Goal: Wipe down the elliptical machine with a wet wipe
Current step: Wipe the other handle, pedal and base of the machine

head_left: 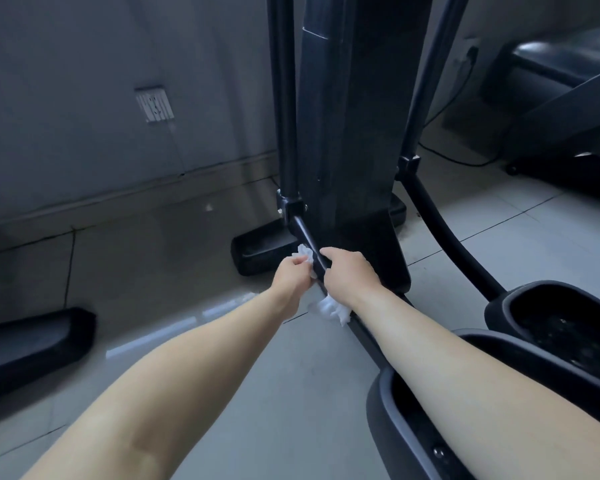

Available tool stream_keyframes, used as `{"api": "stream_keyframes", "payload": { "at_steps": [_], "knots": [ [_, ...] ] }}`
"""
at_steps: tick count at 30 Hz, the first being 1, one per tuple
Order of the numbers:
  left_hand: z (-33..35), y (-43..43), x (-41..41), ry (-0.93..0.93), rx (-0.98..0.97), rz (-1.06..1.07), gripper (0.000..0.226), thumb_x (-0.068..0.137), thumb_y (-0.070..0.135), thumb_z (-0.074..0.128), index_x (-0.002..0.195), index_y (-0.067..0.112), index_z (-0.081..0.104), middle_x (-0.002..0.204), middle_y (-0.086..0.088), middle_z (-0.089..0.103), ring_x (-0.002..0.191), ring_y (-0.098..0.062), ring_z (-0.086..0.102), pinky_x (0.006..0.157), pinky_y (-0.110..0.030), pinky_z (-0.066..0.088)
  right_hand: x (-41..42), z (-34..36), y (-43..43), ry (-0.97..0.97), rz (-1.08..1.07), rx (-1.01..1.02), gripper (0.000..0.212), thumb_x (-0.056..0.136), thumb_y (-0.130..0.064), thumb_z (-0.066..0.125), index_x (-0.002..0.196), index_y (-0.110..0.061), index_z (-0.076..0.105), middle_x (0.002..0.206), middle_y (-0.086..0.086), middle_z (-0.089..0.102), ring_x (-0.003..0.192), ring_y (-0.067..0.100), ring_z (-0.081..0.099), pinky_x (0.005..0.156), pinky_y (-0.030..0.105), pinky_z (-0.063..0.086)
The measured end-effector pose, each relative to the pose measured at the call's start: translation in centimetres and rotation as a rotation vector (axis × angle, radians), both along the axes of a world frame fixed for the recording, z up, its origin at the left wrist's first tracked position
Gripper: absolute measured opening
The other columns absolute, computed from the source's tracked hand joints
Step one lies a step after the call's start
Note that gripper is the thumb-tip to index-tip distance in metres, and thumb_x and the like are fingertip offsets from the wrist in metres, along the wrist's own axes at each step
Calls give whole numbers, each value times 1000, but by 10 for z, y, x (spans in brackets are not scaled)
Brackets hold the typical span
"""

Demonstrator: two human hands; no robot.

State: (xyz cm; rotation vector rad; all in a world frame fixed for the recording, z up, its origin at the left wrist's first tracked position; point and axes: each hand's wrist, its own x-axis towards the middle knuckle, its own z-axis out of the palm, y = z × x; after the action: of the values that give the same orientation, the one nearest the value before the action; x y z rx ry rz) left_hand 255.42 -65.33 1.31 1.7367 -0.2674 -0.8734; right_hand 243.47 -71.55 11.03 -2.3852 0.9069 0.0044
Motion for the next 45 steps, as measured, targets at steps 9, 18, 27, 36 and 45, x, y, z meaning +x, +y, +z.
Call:
{"api": "stream_keyframes", "payload": {
  "at_steps": [9, 18, 27, 36, 45],
  "knots": [
    [28, 39, -111, -138, 143, -128, 32, 90, 9, 42, 62, 23, 34, 55, 11, 37, 46, -7, 30, 44, -19, 25, -66, 18, 0, 308, 59, -90, 31, 88, -4, 52, 98, -27, 71, 91, -1, 65, 82, 23, 63, 65, 31, 47],
    [47, 42, -131, -100, 71, 115, 20, 100, 17, 48, 110, 20, 65, 101, 5, 68, 90, -19, 66, 83, -34, 57, -122, 40, 24, 138, -80, -184, 26, 81, -2, 46, 78, -17, 67, 74, 2, 61, 62, 22, 49, 57, 28, 42],
    [60, 65, -156, -525, 166, -197, 9, 98, 28, 53, 94, 30, 60, 68, 5, 63, 52, -10, 46, 48, -20, 35, -123, 41, 33, 15, -138, -179, 24, 94, -22, 46, 92, -23, 69, 85, 0, 64, 77, 26, 55, 68, 32, 44],
    [85, 35, -141, -702, 280, -386, 33, 95, 14, 49, 62, 11, 51, 70, -5, 62, 79, -14, 57, 51, -18, 30, -121, 29, 23, -149, -148, -251, 25, 100, -25, 41, 87, -22, 62, 80, -6, 56, 75, 23, 50, 68, 32, 36],
    [113, 66, -158, -400, 259, -564, 29, 100, 33, 58, 102, 8, 72, 82, 5, 63, 74, -11, 51, 66, -25, 41, -136, 42, 11, -414, -174, 158, 35, 94, -12, 52, 125, -19, 67, 128, 8, 48, 119, 25, 50, 100, 29, 41]
  ]
}}
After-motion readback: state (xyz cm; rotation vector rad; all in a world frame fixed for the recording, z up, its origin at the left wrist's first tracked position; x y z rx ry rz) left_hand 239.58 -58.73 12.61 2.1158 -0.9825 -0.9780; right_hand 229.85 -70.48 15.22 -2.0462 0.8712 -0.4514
